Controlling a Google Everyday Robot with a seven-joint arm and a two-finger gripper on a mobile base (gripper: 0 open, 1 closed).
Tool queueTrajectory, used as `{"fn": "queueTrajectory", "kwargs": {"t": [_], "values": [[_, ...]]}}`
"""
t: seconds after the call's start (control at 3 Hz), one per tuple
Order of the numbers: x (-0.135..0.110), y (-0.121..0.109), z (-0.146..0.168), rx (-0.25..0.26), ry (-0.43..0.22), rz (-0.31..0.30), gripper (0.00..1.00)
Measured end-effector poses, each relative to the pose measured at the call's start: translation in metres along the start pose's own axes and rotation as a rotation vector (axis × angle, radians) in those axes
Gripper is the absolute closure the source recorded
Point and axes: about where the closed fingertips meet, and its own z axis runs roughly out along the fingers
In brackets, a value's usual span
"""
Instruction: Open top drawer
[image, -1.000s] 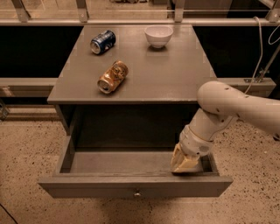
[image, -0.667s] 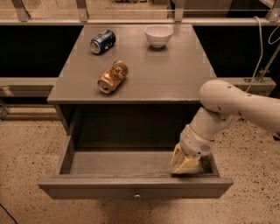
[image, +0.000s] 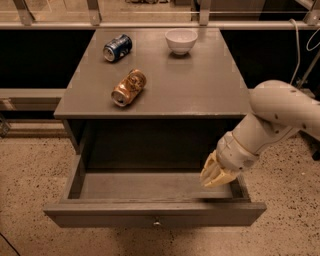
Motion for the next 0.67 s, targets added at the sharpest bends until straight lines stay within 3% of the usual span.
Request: {"fn": "queueTrajectory", "kwargs": {"t": [0.33, 0.67], "values": [[-0.017, -0.003, -0.037, 0.102, -0.023, -0.083, 0.88], [-0.020, -0.003, -0.067, 0.192, -0.030, -0.079, 0.68]]}}
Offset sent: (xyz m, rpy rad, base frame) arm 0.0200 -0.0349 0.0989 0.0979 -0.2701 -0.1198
